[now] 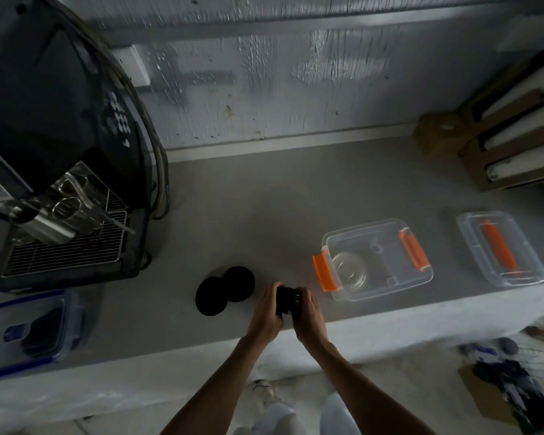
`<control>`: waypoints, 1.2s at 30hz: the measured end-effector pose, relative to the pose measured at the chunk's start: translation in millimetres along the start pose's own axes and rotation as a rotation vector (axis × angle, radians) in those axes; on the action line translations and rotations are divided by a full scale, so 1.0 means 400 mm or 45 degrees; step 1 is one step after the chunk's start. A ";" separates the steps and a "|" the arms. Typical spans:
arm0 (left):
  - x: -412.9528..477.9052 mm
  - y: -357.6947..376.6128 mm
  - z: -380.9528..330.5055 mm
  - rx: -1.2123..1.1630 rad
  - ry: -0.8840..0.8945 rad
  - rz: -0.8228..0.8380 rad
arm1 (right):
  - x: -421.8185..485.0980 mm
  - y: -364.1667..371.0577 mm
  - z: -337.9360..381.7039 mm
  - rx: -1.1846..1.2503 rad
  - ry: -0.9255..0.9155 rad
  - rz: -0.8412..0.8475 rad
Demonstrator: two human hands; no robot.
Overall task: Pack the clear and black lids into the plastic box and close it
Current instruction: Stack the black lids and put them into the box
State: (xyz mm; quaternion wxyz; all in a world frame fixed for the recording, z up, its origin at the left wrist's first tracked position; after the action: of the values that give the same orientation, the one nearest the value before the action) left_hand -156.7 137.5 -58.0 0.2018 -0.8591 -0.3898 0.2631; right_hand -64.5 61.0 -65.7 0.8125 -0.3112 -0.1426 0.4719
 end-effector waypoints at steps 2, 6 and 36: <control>0.005 0.002 -0.008 -0.121 -0.110 0.032 | 0.013 0.001 0.000 -0.004 0.053 0.043; 0.011 -0.017 -0.031 -0.254 -0.296 0.094 | 0.050 -0.022 0.033 0.222 0.156 0.174; 0.072 0.278 -0.681 -0.517 -0.500 0.035 | 0.201 -0.756 -0.205 0.331 -0.058 0.323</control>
State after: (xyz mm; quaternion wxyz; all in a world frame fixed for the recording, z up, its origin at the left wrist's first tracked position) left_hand 88.0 52.8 84.9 -0.0574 -0.8198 -0.4545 0.3436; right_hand 225.0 -9.8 60.3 0.7765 -0.2085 -0.0584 0.5918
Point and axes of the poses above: each hand's wrist, its own x-axis towards the middle knuckle, its own y-axis out of the palm, z = x × y, the point moved 3 cm from there along x, towards the middle knuckle, and after that the axes turned 10 degrees about -y, right-handed, at the moved point
